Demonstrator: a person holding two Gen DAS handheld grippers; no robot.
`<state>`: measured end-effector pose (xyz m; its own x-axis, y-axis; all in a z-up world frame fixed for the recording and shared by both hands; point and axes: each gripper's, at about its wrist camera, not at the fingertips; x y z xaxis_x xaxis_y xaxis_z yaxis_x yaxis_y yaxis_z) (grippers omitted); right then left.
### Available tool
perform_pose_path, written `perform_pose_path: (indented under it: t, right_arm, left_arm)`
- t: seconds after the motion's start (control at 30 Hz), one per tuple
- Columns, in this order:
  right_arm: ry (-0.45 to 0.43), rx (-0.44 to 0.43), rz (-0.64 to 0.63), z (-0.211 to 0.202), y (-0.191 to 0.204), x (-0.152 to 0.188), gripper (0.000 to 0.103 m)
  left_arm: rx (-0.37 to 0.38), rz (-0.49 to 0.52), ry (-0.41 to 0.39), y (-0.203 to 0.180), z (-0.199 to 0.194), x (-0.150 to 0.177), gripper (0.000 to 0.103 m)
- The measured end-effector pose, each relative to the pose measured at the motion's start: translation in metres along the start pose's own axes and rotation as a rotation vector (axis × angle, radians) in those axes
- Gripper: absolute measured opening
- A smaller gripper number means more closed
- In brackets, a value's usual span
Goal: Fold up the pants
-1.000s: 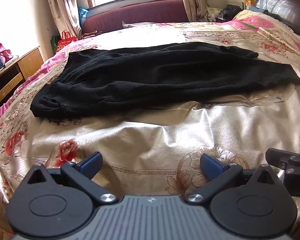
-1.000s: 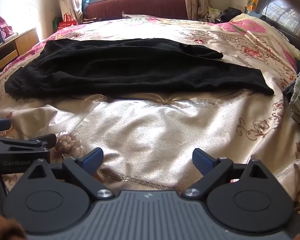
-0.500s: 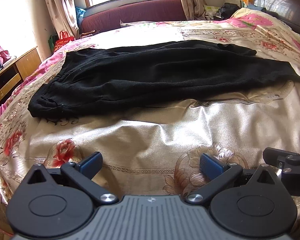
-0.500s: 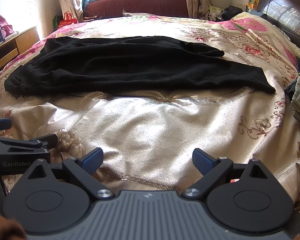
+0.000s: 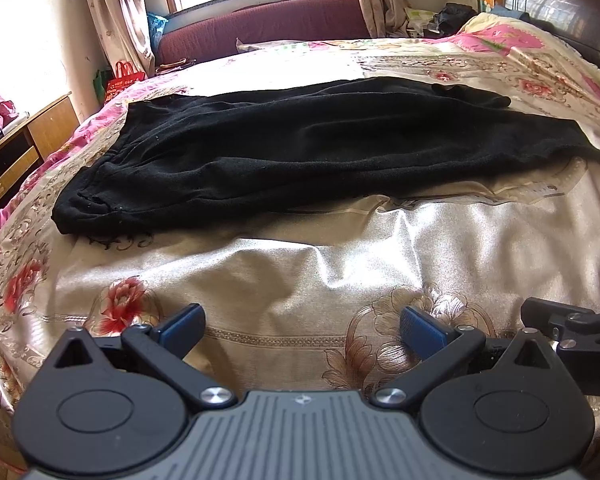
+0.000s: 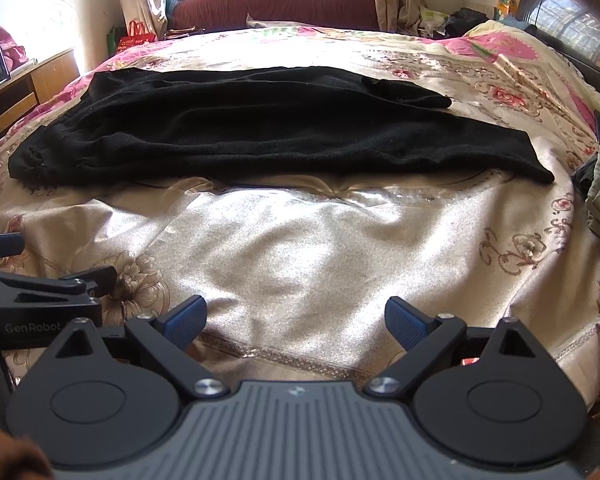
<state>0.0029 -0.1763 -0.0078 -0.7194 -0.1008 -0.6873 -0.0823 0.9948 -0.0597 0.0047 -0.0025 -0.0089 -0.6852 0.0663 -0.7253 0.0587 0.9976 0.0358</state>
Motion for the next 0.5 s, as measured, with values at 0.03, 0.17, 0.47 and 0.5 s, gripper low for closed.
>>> perform_pose_path:
  t: [0.03, 0.17, 0.47, 0.5]
  right_arm:
    - [0.001, -0.002, 0.0, 0.0002, 0.0002, -0.0002, 0.095]
    - [0.006, -0.005, -0.004, 0.0012, 0.0009, 0.0009, 0.095]
    - [0.019, -0.007, -0.008, 0.0041, 0.0016, 0.0011, 0.095]
    - [0.019, -0.007, -0.008, 0.0043, 0.0017, 0.0011, 0.095]
  left_arm:
    - [0.001, 0.001, 0.001, -0.0001, 0.0001, 0.0, 0.103]
    - [0.003, 0.006, 0.002, -0.0009, 0.0003, 0.0004, 0.103]
    - [0.011, 0.003, 0.011, -0.001, 0.0027, -0.0007, 0.103]
    - [0.011, 0.003, 0.011, -0.001, 0.0029, -0.0006, 0.103]
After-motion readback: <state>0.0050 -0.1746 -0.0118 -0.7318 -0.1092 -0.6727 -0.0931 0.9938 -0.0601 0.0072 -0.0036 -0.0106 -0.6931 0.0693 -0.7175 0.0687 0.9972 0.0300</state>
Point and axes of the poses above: each gripper's, at about its wrist camera, not at the fingertips, and z roughly the way its jaws point, y to its left, x to its underside, and after that the axes turned 8 degrees about -z, right-handed
